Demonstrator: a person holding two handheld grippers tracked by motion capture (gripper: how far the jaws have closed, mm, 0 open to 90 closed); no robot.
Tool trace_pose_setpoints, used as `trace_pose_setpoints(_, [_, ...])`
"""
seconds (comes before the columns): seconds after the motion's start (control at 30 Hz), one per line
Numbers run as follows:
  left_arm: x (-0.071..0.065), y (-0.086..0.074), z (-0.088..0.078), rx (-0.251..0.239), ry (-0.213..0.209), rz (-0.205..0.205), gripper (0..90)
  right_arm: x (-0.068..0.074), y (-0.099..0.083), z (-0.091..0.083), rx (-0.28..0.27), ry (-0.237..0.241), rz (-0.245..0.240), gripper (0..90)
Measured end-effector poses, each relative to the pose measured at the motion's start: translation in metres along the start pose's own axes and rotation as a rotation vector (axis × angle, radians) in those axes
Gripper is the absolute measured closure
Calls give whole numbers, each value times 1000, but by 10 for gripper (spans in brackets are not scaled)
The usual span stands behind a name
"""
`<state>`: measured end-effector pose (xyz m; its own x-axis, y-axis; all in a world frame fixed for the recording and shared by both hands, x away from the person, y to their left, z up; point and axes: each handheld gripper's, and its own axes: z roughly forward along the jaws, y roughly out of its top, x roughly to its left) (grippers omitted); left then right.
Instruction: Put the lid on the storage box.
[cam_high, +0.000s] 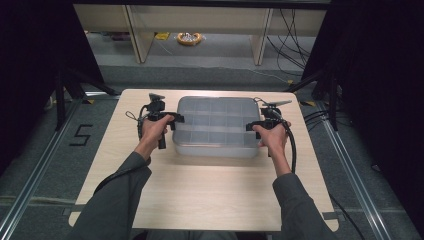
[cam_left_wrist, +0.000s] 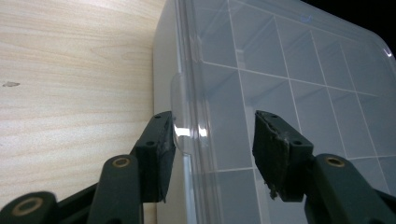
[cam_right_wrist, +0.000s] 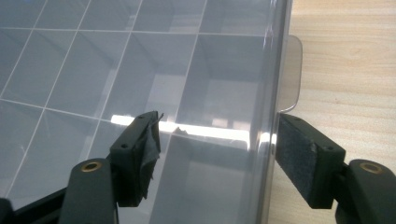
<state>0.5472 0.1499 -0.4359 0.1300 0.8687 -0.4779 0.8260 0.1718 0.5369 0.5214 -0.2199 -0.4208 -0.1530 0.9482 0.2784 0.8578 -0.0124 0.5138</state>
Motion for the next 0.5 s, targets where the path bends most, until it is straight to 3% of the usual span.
trace_pose_setpoints(0.03, [0,0,-1,2,-1,3,478,0,0,0,0,0,0,345])
trace_pose_setpoints(0.07, [1,1,-2,-4,-1,1,477,1,0,-1,9,2,34,360])
trace_pose_setpoints(0.13, [2,2,-5,-9,-5,-4,475,-6,-1,-3,-13,18,1,379])
trace_pose_setpoints(0.17, [2,3,-6,-10,-5,-1,475,-5,-1,-6,-8,41,35,380])
trace_pose_setpoints(0.2, [2,4,-7,-8,-6,0,475,-9,0,-9,-29,31,0,393])
trace_pose_setpoints(0.23, [3,4,-8,-9,-7,-5,475,-9,-1,-10,-28,11,11,437])
trace_pose_setpoints(0.27, [3,4,-8,-4,-7,-6,473,-16,-1,-11,-32,30,-60,481])
trace_pose_setpoints(0.3, [3,3,-8,8,-10,-4,473,-16,-1,-11,-32,30,-60,481])
trace_pose_setpoints(0.4, [3,2,-5,13,-11,-5,475,-6,-3,-10,-10,8,12,517])
trace_pose_setpoints(0.43, [3,2,-4,19,-9,-4,475,-10,-2,-10,-13,18,-52,511])
trace_pose_setpoints(0.47, [2,1,-3,24,-8,-1,475,-9,-3,-10,-18,29,-59,512])
trace_pose_setpoints(0.5, [2,1,-3,33,-12,-2,474,-8,-3,-8,-40,-11,-73,514])
